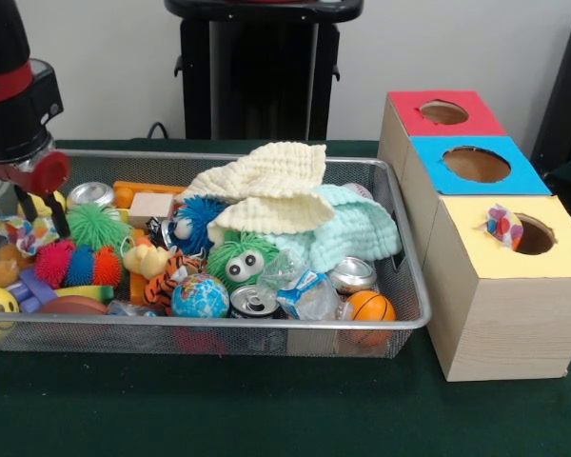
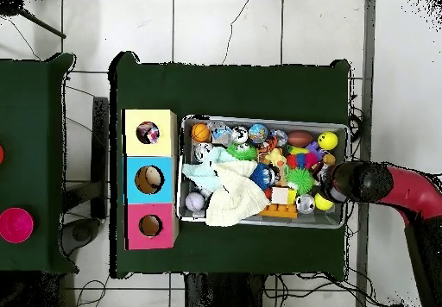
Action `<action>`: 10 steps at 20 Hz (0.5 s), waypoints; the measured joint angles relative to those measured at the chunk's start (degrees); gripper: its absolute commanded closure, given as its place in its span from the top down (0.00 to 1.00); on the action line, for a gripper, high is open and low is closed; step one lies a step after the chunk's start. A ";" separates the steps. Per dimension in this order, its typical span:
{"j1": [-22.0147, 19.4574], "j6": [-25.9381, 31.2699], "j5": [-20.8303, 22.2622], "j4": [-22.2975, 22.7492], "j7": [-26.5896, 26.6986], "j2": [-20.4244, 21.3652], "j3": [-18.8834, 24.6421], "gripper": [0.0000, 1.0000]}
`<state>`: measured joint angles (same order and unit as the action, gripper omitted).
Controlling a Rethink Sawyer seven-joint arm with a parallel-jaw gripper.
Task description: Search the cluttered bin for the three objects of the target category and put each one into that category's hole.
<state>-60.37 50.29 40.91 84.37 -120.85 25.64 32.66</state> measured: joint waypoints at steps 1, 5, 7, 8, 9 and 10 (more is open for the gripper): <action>0.14 -0.14 0.05 0.00 0.00 0.00 0.00 1.00; 0.81 -1.09 0.19 0.01 0.00 -0.06 -0.01 1.00; 1.25 -1.27 0.18 -0.01 0.00 -0.14 0.02 1.00; 1.44 -1.27 0.19 -0.02 0.00 -0.18 0.03 1.00; 1.74 -1.27 0.19 -0.10 0.02 -0.31 0.16 1.00; 2.03 -1.27 0.24 -0.30 0.43 -0.60 0.64 1.00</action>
<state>-58.34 49.02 41.14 84.08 -120.43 25.04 33.30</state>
